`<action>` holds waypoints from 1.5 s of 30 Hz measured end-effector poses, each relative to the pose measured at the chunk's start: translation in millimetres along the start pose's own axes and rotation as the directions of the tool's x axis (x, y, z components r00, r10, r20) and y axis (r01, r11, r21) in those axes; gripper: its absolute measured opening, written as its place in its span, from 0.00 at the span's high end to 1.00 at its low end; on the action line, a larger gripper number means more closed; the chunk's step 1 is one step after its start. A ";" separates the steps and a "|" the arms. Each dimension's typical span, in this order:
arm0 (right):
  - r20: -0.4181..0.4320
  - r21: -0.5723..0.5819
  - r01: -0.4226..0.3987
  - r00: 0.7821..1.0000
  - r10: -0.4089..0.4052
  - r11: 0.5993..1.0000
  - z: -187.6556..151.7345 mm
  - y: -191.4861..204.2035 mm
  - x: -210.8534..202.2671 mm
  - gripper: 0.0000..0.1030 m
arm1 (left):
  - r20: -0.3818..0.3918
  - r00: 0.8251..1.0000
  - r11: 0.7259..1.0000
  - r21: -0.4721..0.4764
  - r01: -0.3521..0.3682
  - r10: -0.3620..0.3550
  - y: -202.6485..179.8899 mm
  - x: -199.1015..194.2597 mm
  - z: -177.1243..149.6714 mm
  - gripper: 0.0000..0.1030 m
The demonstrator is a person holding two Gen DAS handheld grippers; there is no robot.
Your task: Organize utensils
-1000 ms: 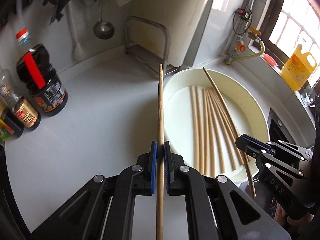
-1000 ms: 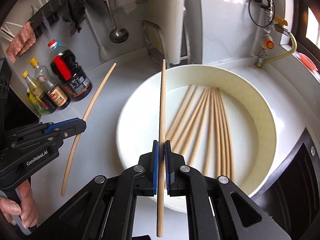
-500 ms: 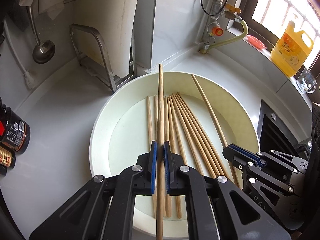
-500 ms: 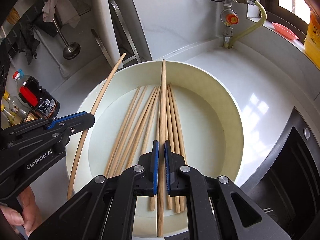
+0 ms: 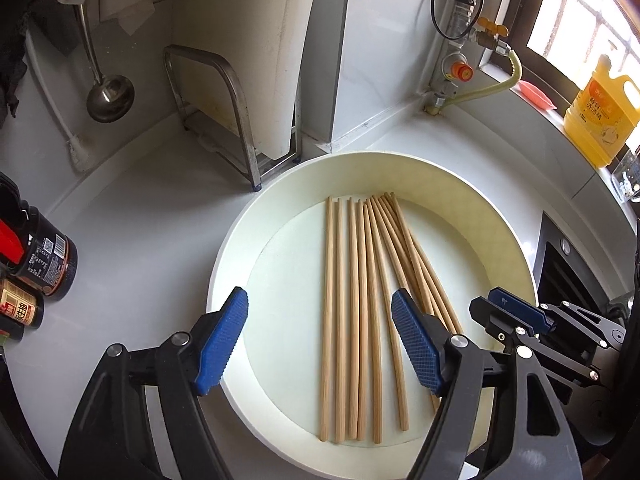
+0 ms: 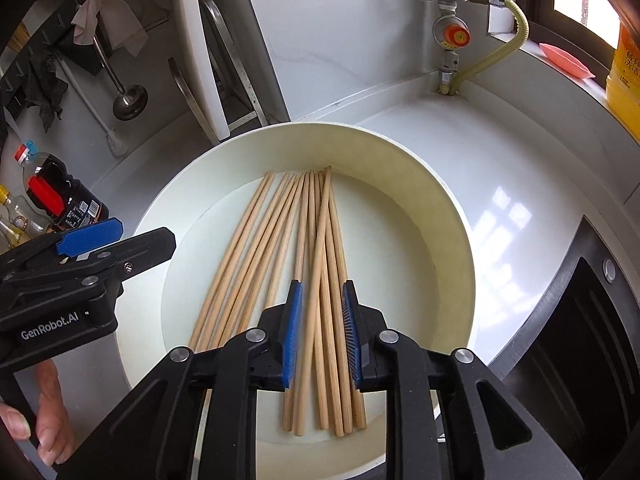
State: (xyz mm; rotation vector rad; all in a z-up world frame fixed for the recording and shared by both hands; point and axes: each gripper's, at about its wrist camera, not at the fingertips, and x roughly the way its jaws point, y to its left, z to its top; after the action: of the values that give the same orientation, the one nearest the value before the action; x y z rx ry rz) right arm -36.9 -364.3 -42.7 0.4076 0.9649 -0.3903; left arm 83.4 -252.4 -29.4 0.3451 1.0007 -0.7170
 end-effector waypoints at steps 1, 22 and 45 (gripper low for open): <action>0.003 0.001 0.000 1.000 0.000 1.000 -0.7 -1.3 -2.5 0.74 | 0.000 1.000 1.000 -0.005 -0.004 0.004 1.7 -2.5 -1.6 0.26; 0.035 -0.035 -0.033 0.999 0.035 0.999 -29.0 17.3 -44.4 0.55 | 0.031 0.995 0.993 -0.069 -0.092 0.094 15.7 -56.5 -40.2 0.10; 0.047 -0.101 -0.048 0.998 0.053 0.994 -38.7 39.5 -63.8 0.47 | 0.053 0.988 0.982 -0.127 -0.139 0.147 33.5 -87.2 -63.7 0.07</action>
State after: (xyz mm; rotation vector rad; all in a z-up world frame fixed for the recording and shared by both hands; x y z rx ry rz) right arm -77.5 -302.5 -2.0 0.3298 0.9203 -0.3036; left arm 35.9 -158.1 10.9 0.2823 0.9465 -0.5303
